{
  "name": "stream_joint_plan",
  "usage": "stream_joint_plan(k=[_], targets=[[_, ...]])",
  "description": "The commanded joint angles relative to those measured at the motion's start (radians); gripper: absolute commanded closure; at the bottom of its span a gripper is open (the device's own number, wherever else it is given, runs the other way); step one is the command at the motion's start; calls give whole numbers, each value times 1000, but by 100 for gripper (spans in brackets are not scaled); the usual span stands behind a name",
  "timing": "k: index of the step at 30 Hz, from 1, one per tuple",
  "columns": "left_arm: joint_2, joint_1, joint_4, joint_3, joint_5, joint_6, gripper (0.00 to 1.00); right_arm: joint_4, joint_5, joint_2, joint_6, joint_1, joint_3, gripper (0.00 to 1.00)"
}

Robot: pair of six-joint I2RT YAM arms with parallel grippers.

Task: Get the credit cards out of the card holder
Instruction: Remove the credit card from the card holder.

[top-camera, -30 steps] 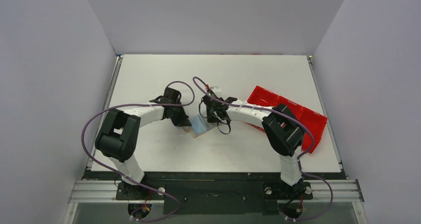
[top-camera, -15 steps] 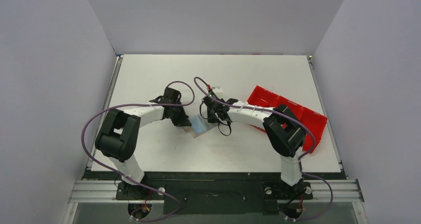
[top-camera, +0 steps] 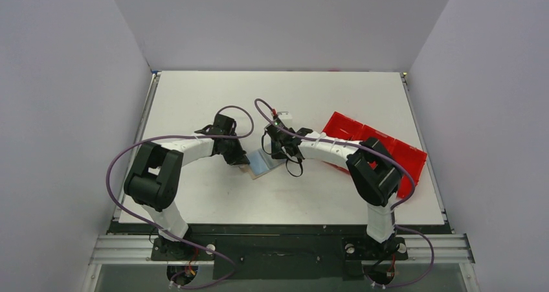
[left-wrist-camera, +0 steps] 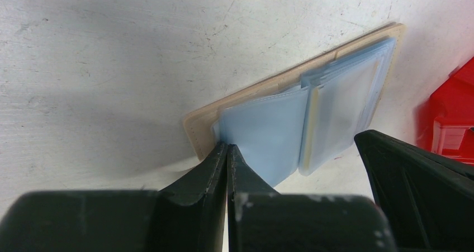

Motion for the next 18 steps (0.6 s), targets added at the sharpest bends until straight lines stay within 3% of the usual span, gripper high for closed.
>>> stream_joint_plan(k=[1,18], targets=[[28,2,15,-15,-46,6,100,27,-5,7,14,17,9,100],[25,2,20,-8,-39,6,100,70,-117,59,30,56,28,100]])
